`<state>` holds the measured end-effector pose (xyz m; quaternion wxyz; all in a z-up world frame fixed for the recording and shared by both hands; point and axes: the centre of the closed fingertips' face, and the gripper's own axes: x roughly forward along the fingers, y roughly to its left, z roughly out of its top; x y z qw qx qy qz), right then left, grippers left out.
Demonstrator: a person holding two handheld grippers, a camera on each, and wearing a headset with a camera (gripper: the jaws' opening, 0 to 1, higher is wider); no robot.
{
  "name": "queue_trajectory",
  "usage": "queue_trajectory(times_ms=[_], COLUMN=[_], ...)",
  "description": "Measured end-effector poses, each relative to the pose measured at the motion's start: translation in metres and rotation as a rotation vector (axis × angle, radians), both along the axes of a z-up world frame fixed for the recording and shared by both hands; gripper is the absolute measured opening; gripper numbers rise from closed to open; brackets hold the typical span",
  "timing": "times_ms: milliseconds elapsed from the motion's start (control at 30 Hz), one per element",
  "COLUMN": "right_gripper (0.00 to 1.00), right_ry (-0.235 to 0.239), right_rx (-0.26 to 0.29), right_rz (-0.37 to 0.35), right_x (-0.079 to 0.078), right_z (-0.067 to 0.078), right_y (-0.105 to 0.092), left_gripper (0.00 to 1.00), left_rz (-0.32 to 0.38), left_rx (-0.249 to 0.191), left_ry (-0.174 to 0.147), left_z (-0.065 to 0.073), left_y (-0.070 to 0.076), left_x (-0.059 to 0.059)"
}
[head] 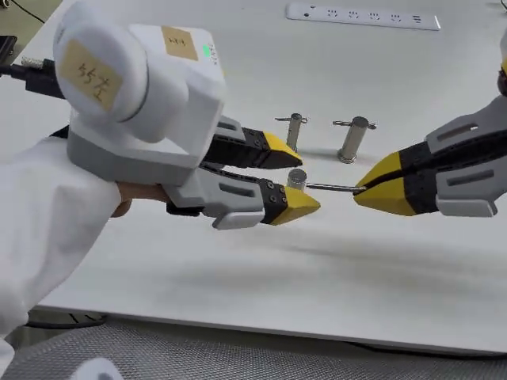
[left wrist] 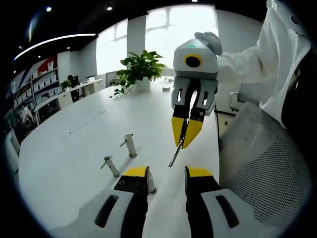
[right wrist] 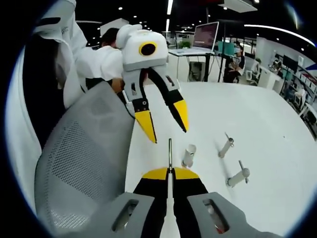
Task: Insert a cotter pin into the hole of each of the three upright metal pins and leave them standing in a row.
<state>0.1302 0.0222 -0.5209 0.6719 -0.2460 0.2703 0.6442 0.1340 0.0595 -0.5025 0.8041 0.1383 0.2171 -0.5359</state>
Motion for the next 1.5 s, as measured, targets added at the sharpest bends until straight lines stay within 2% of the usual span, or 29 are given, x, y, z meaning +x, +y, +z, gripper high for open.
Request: queue_trajectory(times_ms=[67,133,200,267,300,333,367,433,600,667,733,800,900,1133,1367,1500], right_gripper=[0.00,0.00,0.00,0.00,0.00,0.00,0.00,0.00,0.00,0.00,0.00,0.00,0.00,0.00,0.00,0.00], right_ry=[-0.009,-0.013,-0.023,-0.025,-0.025,-0.024,-0.026,-0.026,-0.027,-0.029,-0.029,-0.031,-0.032,-0.037,-0.048,-0.046], right_rx=[-0.015,-0.021,-0.039,-0.050,-0.053,-0.055,-0.055,-0.056,-0.060,-0.058,-0.058,-0.059,-0.053,-0.043,-0.045,-0.043], right_rz=[-0.017,-0.026,-0.048,-0.058,-0.064,-0.068,-0.073,-0.080,-0.084,-0.087,-0.087,-0.085,-0.082,-0.071,-0.060,-0.061], right_x=[0.004,0.007,0.016,0.014,0.015,0.016,0.016,0.018,0.019,0.020,0.020,0.020,0.020,0.020,0.026,0.029], right_z=[-0.005,-0.008,-0.019,-0.020,-0.022,-0.023,-0.024,-0.026,-0.030,-0.030,-0.031,-0.032,-0.031,-0.031,-0.035,-0.038], right_y=[-0.003,-0.004,-0.006,-0.002,-0.002,-0.003,-0.003,-0.002,-0.001,0.000,0.001,0.001,0.003,0.008,0.011,0.014], left_gripper=[0.23,0.23,0.22,0.21,0.21,0.22,0.22,0.20,0.18,0.17,0.14,0.10,0.10,0.10,0.10,0.10], left_rz=[0.030,0.047,0.048,0.031,0.028,0.022,0.019,-0.001,-0.028,-0.032,-0.020,-0.032,-0.033,-0.056,-0.068,-0.064], left_rx=[-0.005,0.007,0.027,0.064,0.086,0.106,0.113,0.123,0.159,0.158,0.121,0.140,0.117,0.136,0.155,0.154], left_ry=[-0.003,-0.011,-0.010,-0.011,-0.015,-0.021,-0.020,-0.005,0.002,0.004,0.029,0.015,0.043,0.031,0.022,0.027], left_z=[-0.001,-0.004,-0.008,-0.017,-0.025,-0.029,-0.033,-0.038,-0.049,-0.049,-0.047,-0.048,-0.047,-0.046,-0.045,-0.045], left_y=[0.002,0.004,0.005,0.005,0.007,0.008,0.008,0.007,0.007,0.008,0.007,0.009,0.008,0.005,0.004,0.005], left_x=[0.007,0.013,0.017,0.020,0.027,0.029,0.031,0.031,0.034,0.036,0.038,0.040,0.039,0.034,0.032,0.032])
